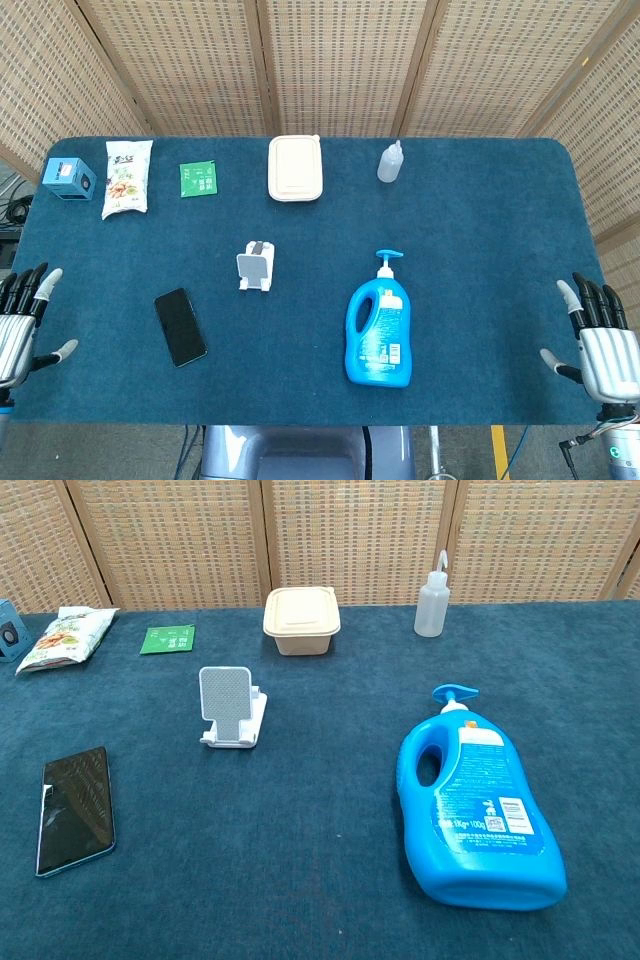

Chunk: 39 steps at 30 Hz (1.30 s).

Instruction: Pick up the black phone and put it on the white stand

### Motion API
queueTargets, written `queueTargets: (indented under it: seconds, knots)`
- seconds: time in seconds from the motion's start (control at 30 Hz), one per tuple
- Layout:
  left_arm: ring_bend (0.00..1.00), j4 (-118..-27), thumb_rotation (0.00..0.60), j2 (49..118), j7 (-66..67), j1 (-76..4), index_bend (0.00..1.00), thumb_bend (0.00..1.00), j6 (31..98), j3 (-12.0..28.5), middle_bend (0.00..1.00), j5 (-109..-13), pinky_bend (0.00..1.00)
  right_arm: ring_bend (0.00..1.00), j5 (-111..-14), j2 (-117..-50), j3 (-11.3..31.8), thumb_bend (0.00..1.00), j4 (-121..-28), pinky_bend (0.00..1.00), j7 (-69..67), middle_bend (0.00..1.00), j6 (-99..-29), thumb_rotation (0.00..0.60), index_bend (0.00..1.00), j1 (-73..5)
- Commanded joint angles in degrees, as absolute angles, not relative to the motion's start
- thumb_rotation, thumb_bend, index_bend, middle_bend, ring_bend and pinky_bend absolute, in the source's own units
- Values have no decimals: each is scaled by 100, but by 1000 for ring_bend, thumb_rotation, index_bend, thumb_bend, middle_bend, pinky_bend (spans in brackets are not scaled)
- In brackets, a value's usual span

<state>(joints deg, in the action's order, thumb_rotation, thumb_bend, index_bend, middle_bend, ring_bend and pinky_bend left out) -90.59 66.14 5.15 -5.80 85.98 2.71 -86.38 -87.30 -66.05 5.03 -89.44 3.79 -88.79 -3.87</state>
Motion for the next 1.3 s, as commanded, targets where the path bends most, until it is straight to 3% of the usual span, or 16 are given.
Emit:
queueTargets:
  seconds: [0.03, 0.33, 0.43, 0.57, 0.7, 0.9, 1.1, 1.3]
  knots:
    - [0, -9071, 600, 6614, 529, -580, 0, 0, 8601, 269, 0, -8643, 0, 0, -8736, -6599, 502, 0, -8950, 0, 368, 0, -8892, 600, 0, -380]
    - [0, -9015, 600, 6619, 560, -618, 0, 0, 8560, 243, 0, -8716, 0, 0, -8737, -6579, 510, 0, -8959, 0, 323, 0, -8916, 600, 0, -366]
    - [0, -8731, 600, 6461, 213, -898, 0, 0, 8294, 132, 0, -9180, 0, 0, -8698, -6575, 535, 0, -8963, 0, 302, 0, -8907, 600, 0, -370]
    - [0, -7503, 600, 6529, -801, -1533, 0, 0, 8147, -67, 0, -10277, 0, 0, -8588, -6589, 563, 0, -8959, 0, 335, 0, -8802, 600, 0, -402]
    - [0, -5437, 600, 7032, -2085, -2493, 0, 0, 8211, -496, 0, -11600, 3, 0, -8354, -6638, 661, 0, -8949, 0, 476, 0, -8654, 600, 0, -468]
    - [36, -3354, 600, 7915, -3221, -2938, 35, 6, 8759, -846, 11, -12047, 107, 0, -8116, -6659, 761, 0, -8919, 0, 532, 0, -8548, 600, 0, -508]
    - [62, -2340, 600, 8450, -3825, -3170, 69, 11, 8715, -1183, 26, -12135, 126, 0, -7938, -6675, 829, 0, -8870, 0, 560, 0, -8446, 600, 0, -546]
    - [73, -1897, 600, 8752, -4068, -3335, 87, 22, 8736, -1421, 39, -12143, 131, 0, -7820, -6686, 871, 0, -8850, 0, 588, 0, -8384, 600, 0, -571]
